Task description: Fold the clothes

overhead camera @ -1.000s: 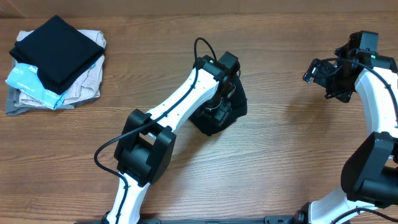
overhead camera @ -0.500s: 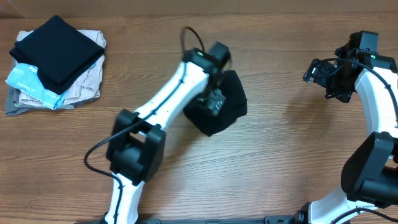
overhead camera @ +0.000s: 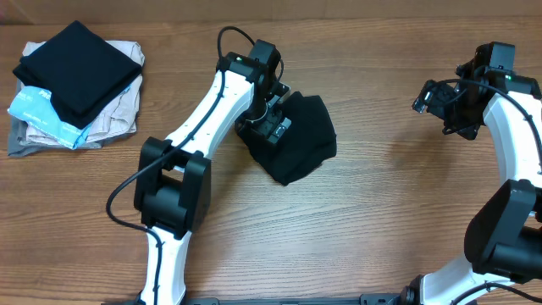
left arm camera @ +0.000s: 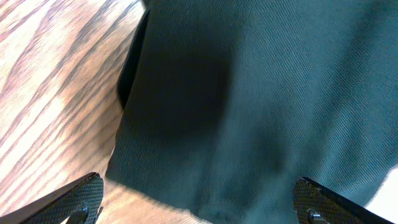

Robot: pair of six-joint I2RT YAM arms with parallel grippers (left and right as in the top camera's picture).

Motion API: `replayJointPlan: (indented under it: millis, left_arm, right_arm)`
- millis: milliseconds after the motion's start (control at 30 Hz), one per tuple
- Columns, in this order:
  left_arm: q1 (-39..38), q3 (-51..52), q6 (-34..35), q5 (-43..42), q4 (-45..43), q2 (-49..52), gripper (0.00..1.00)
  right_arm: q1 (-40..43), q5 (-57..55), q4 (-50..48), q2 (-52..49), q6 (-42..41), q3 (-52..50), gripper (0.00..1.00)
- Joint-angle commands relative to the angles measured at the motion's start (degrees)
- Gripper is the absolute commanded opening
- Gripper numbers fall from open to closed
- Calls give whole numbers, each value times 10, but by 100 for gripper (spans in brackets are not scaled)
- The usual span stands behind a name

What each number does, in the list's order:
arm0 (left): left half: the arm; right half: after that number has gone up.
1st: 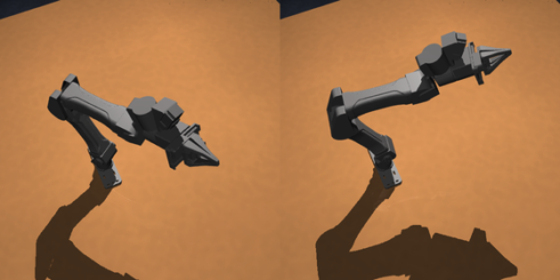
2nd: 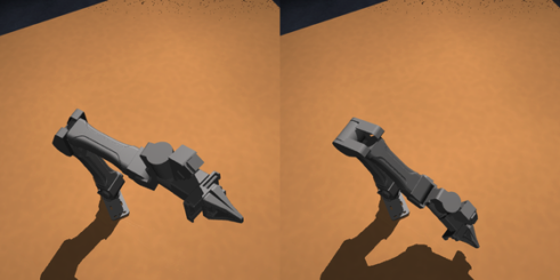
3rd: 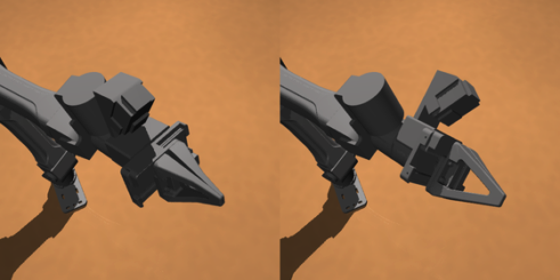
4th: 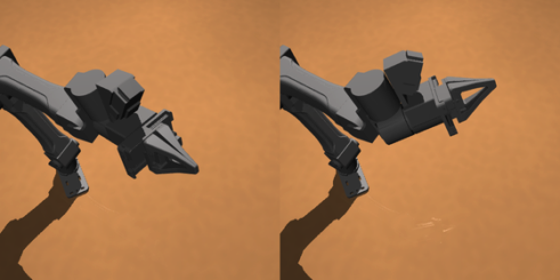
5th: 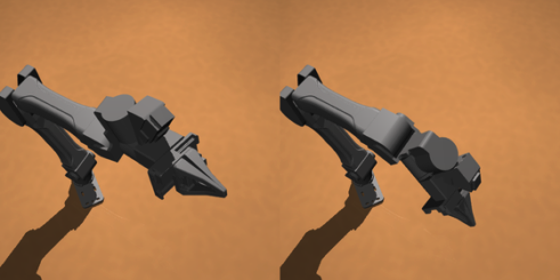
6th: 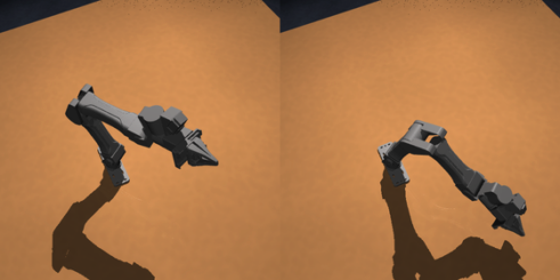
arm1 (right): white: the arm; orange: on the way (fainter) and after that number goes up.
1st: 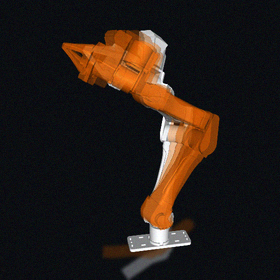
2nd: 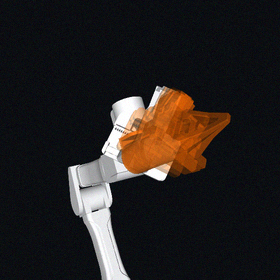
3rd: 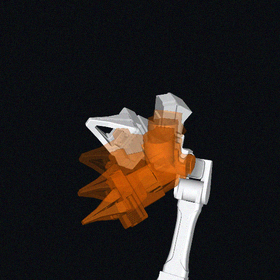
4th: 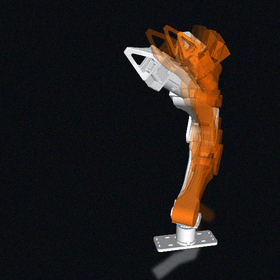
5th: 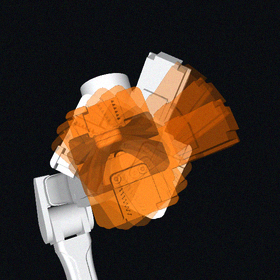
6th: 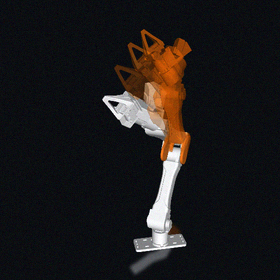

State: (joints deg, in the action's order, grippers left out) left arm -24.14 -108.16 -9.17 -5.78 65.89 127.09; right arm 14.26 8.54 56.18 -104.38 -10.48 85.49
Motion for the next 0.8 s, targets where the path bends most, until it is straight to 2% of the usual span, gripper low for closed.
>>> replayJointPlan:
  millis: [0,333,467,567,733,767]
  left_arm:
    - [-2,-7,-29,-13,-10,22,100]
    - [-4,-7,-26,-14,-16,77,98]
    - [-5,-7,-24,-18,-8,79,81]
    - [-5,-7,-24,-22,-7,79,61]
    - [-5,-7,-19,-35,-7,79,32]
    - [-5,-7,-19,-35,-7,79,29]
  right_arm:
    - [1,-5,-3,13,-2,7,100]
    - [1,-5,-3,13,-2,7,100]
    - [1,-5,-3,13,-2,7,100]
    - [1,-5,-3,13,-2,7,100]
    - [1,-5,-3,13,-2,7,100]
    - [1,-5,-3,13,-2,7,100]
